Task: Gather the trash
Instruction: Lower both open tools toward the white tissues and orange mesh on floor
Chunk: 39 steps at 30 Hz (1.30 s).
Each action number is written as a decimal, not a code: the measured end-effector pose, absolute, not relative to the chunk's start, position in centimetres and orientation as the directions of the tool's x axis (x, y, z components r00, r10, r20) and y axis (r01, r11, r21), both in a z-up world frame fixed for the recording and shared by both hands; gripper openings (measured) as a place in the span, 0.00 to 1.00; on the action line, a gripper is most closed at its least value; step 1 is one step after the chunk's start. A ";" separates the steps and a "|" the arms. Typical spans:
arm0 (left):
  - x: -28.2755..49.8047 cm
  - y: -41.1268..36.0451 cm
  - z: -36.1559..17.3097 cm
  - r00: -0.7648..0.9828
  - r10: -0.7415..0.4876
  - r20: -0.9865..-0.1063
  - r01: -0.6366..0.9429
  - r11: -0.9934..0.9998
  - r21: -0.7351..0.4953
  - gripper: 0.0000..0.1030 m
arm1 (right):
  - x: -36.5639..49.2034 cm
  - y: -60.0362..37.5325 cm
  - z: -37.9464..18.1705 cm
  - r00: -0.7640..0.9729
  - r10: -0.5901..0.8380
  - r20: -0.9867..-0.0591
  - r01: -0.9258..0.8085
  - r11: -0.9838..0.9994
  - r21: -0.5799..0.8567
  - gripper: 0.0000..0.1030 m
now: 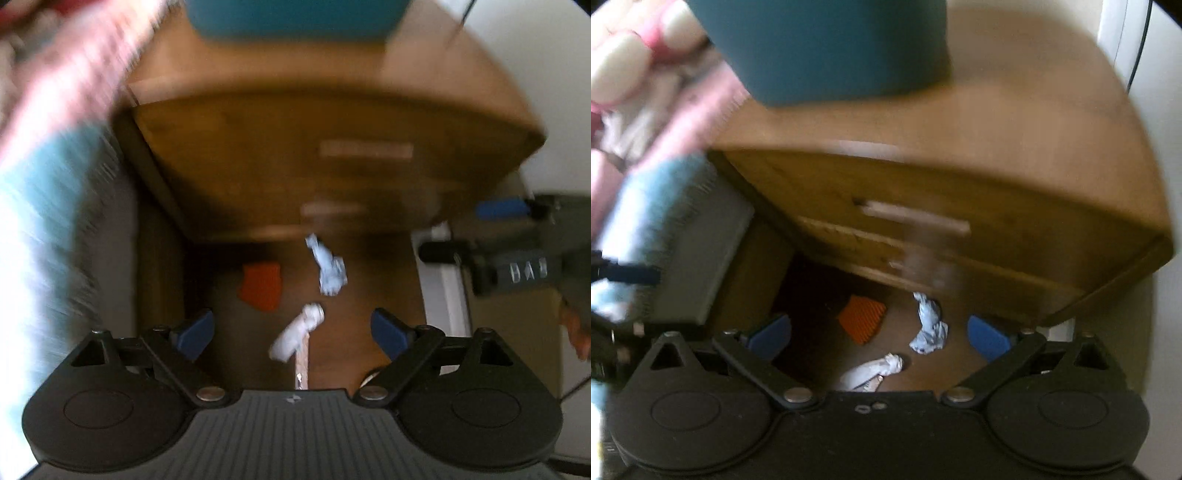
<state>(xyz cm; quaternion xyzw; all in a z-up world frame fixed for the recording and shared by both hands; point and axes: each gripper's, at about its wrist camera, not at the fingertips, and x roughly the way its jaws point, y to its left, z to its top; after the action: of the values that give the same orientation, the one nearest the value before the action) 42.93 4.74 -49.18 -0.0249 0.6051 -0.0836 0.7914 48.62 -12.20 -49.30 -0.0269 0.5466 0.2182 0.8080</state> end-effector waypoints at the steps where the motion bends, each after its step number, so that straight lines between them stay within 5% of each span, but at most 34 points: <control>1: 42.6 4.2 -51.2 0.241 -0.166 -0.956 0.111 0.983 -0.143 0.90 | 48.9 -12.2 -51.2 0.298 0.329 -0.896 -0.388 0.899 0.201 1.00; 11: 40.4 0.2 -68.5 0.122 -0.123 -0.985 0.141 0.984 -0.106 0.90 | 52.4 -12.3 -68.1 0.281 0.288 -0.915 -0.363 0.915 0.177 0.98; 21: 39.2 -1.2 -81.1 0.002 -0.073 -0.997 0.134 0.988 -0.072 0.89 | 53.4 -11.0 -79.4 0.307 0.247 -0.919 -0.425 0.900 0.100 0.87; 26: 39.0 -2.0 -84.8 -0.026 -0.064 -0.998 0.133 0.989 -0.067 0.87 | 54.0 -10.6 -82.4 0.310 0.253 -0.916 -0.473 0.877 0.082 0.84; 31: 39.0 -2.9 -87.2 -0.054 -0.065 -0.996 0.144 0.987 -0.073 0.66 | 54.9 -10.3 -84.4 0.316 0.265 -0.911 -0.509 0.857 0.073 0.81; 39: 39.0 -3.5 -89.1 -0.080 -0.078 -0.994 0.138 0.987 -0.088 0.58 | 56.0 -9.9 -86.3 0.306 0.279 -0.910 -0.521 0.849 0.085 0.77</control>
<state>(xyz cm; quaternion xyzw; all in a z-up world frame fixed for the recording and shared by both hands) 38.99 -3.54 -89.08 0.0205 0.7304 -0.0795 0.6781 56.03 -9.95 -86.32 -0.1137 0.5333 0.2498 0.8002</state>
